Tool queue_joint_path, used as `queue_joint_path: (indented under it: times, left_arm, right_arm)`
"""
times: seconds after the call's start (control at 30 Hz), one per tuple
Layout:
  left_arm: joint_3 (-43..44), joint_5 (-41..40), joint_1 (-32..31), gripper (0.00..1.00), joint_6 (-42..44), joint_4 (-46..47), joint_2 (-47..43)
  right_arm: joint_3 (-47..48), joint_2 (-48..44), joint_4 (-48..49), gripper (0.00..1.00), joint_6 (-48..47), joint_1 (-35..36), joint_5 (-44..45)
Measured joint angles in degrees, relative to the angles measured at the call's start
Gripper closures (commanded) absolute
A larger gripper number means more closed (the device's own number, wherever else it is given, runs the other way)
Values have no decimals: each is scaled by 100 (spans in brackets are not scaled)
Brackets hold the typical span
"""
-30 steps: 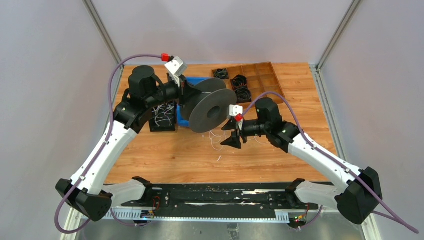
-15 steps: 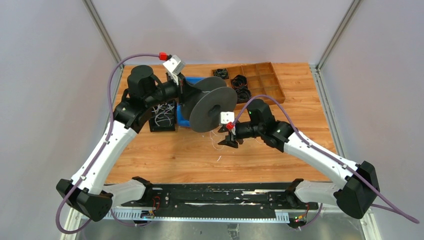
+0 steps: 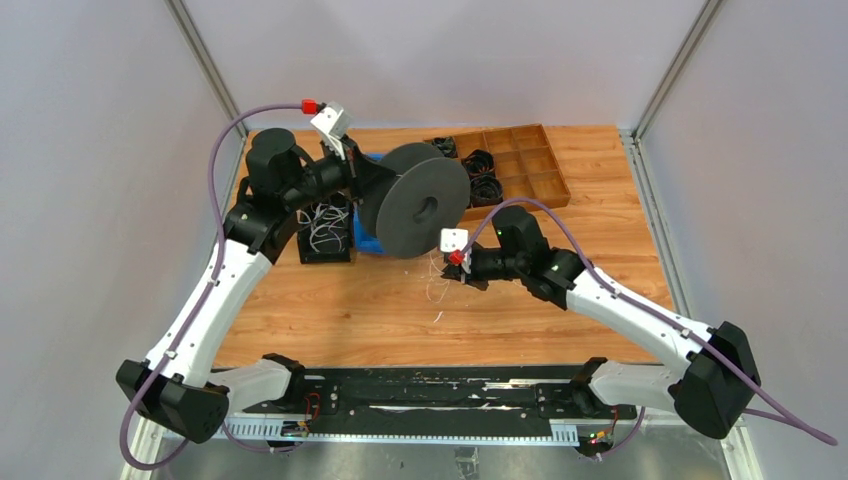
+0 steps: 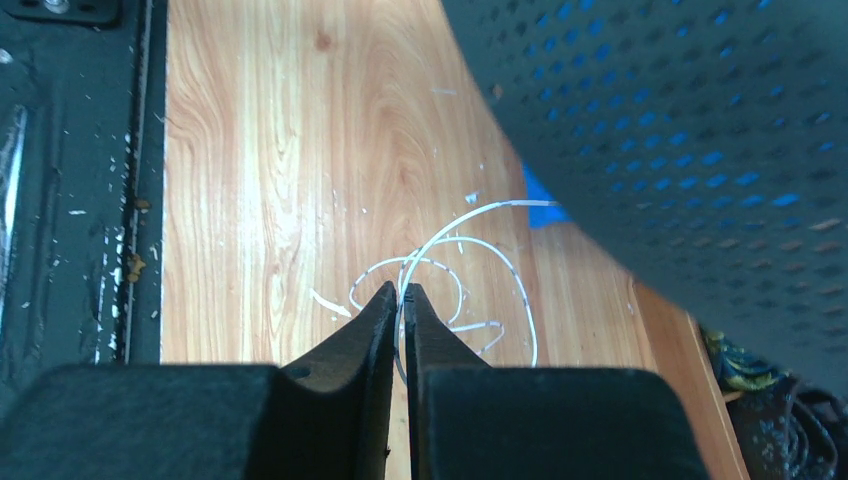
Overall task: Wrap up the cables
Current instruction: Wrap the cable around the cable reel.
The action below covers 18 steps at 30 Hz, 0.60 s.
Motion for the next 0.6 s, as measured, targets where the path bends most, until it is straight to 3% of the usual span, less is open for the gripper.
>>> queue_joint_path:
  times: [0.6]
  left_arm:
    - [-522,52,1126,100,-2599,837,203]
  right_arm:
    - [-240,356,348,97,66,-188,616]
